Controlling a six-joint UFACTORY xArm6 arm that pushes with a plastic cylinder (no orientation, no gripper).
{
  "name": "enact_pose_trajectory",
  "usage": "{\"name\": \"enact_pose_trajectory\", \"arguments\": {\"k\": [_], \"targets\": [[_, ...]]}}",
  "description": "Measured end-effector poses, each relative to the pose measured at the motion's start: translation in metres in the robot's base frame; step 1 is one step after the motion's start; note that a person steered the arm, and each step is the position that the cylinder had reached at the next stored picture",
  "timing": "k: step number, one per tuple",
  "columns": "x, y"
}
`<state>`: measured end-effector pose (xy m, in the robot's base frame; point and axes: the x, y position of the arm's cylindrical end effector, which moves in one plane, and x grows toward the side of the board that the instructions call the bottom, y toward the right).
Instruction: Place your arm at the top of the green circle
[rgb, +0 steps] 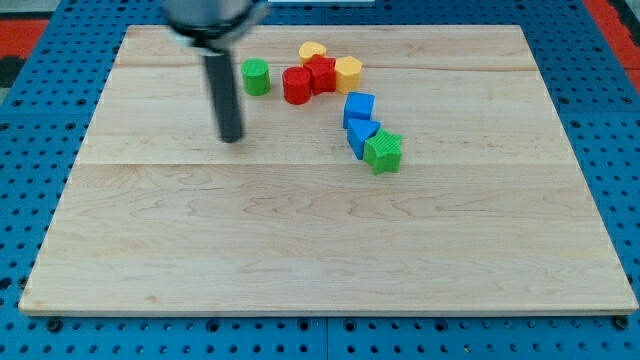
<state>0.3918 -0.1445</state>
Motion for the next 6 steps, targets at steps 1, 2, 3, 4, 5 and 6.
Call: {"name": "enact_pose_trajectory", "arguments": {"k": [1, 2, 3, 4, 5, 6], "targets": [[-0.065, -0.031], [-0.126, -0.011], [-0.125, 0.019], [-0.055, 0.014], [-0.075, -0.03], [-0.133, -0.011]]}}
